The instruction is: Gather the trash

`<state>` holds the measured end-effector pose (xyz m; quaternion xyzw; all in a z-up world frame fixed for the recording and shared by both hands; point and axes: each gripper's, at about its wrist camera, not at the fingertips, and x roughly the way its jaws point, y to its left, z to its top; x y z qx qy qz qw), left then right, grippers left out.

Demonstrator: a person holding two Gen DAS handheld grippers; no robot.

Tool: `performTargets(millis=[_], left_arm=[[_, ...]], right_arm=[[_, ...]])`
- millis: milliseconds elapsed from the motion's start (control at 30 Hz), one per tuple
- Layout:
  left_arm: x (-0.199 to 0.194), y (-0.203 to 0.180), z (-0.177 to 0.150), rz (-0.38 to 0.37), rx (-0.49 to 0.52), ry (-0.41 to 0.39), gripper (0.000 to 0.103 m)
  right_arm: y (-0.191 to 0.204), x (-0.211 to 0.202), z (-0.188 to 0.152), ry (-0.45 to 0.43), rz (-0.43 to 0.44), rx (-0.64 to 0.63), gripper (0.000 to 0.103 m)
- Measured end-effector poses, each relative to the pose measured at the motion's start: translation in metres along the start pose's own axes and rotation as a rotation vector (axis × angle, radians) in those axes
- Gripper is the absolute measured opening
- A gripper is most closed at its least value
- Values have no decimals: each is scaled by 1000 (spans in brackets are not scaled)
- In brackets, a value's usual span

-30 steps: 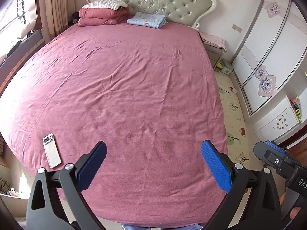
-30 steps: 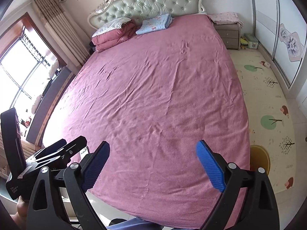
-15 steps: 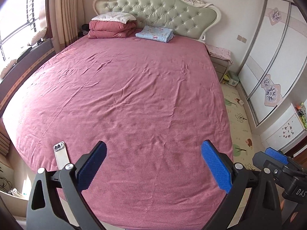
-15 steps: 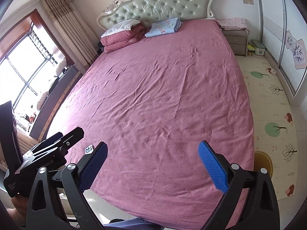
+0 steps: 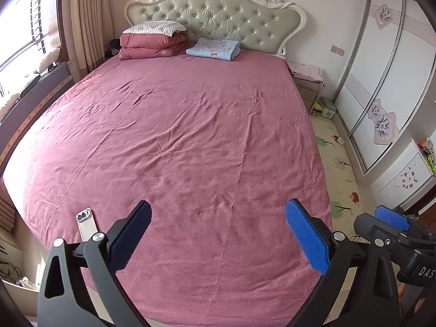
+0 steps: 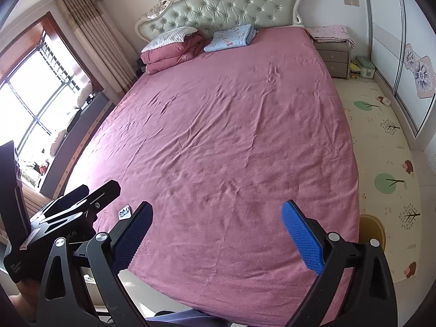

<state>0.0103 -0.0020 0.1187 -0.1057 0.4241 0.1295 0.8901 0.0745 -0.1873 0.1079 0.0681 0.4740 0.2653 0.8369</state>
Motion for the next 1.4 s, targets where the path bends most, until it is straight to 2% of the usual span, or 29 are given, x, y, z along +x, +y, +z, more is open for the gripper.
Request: performTargets(millis=[267, 1400], left_arm=[[10, 7, -1, -8, -42, 41, 99], [15, 12, -4, -34, -69, 79, 99]], right_arm=[[-4, -5, 0, -8, -17, 19, 92], [-3, -5, 0, -13, -12, 26, 92]])
